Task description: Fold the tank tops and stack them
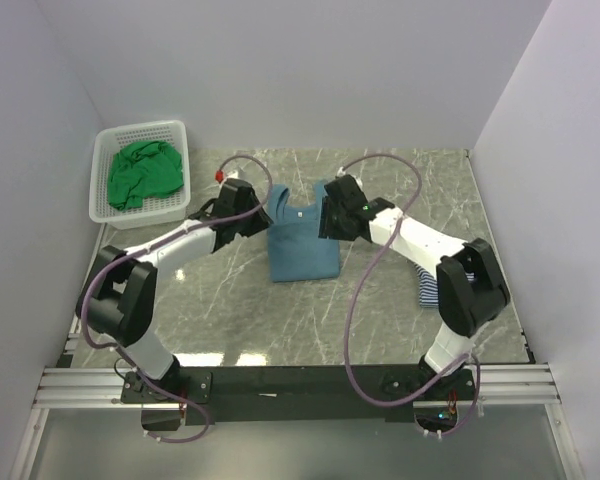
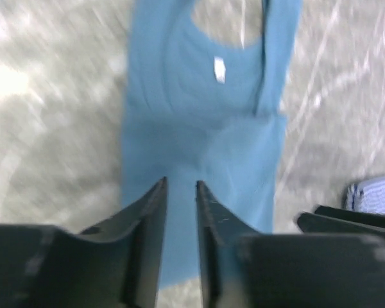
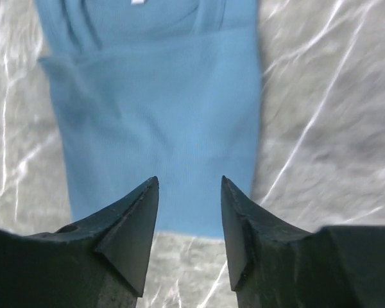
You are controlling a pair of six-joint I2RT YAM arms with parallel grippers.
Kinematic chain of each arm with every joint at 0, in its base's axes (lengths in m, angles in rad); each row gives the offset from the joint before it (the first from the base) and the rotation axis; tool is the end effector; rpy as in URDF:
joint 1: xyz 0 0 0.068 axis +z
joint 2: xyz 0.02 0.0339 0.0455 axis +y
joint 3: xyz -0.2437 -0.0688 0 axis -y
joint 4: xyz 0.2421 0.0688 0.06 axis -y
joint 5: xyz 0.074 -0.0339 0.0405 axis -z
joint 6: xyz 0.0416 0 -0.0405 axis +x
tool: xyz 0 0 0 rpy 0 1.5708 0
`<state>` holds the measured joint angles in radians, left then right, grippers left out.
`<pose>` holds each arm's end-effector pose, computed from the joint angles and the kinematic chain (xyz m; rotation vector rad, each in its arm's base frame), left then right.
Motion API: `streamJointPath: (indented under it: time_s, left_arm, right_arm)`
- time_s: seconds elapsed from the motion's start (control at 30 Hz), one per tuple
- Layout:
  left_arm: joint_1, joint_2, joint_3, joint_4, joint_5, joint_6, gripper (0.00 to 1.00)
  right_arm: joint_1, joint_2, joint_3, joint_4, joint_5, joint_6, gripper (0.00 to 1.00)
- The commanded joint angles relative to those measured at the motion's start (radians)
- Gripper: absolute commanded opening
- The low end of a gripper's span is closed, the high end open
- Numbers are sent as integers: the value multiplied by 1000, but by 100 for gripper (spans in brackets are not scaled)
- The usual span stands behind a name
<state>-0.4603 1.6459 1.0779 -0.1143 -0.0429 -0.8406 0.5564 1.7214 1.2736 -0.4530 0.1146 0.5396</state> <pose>0.3272 -0.1602 0.2040 -0.4646 2.2876 -0.6329 0.3187 0.1926 0.2133 0.0288 2.4928 0.3300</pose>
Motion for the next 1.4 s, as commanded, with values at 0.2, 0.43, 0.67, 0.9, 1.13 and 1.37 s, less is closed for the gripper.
streamJointPath:
  time_s: [0.2,0.43,0.67,0.9,1.13,1.37]
  left_arm:
    - [-191,-122,-220,74,-40,-146,32]
    - [-212,-230,-404,107,-51,-201,45]
    - [-213,-282,-461,134,-61,-261,48]
    - [-178,-236,-518,254,-29,-348,50]
    - [-161,-143,-523,321,-12,-388,47]
    - [-163,-90,-496,280,-41,-384,43]
  right_arm:
    - [48,-187,-308,140,36,120,50]
    - [50,-220,-416,211,2,146,53]
    - [50,-212,-448,270,-15,194,53]
    - [46,-152,-470,324,-52,243,53]
    - [46,-132,-507,344,-24,266,53]
    - [45,-120,-531,367,-12,273,48]
